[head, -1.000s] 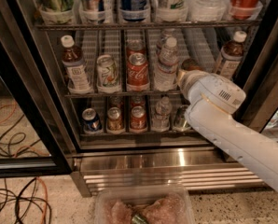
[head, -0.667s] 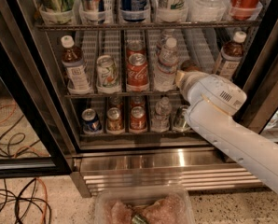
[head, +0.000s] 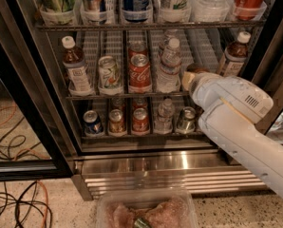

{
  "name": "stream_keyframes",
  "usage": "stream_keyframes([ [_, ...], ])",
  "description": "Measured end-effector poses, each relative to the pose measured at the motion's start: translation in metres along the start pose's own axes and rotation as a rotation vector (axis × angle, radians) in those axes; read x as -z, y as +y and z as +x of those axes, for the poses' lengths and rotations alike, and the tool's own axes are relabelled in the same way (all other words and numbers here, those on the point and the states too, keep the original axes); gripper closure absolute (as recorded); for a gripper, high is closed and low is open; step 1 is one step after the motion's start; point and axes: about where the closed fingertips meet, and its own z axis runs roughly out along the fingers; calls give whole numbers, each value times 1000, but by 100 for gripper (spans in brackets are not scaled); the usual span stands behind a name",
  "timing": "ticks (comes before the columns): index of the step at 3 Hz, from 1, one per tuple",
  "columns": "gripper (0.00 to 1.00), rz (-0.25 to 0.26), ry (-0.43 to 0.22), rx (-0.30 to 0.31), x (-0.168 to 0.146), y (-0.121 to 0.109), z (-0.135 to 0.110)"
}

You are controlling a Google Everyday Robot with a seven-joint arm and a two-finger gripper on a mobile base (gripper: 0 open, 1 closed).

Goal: Pick orange can from middle shelf of fridge

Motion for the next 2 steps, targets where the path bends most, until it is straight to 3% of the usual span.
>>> stream_keyframes([
  [1,100,-36,-50,-8,16,9,-32],
  [2,100,-36,-50,-7,16,9,-32],
])
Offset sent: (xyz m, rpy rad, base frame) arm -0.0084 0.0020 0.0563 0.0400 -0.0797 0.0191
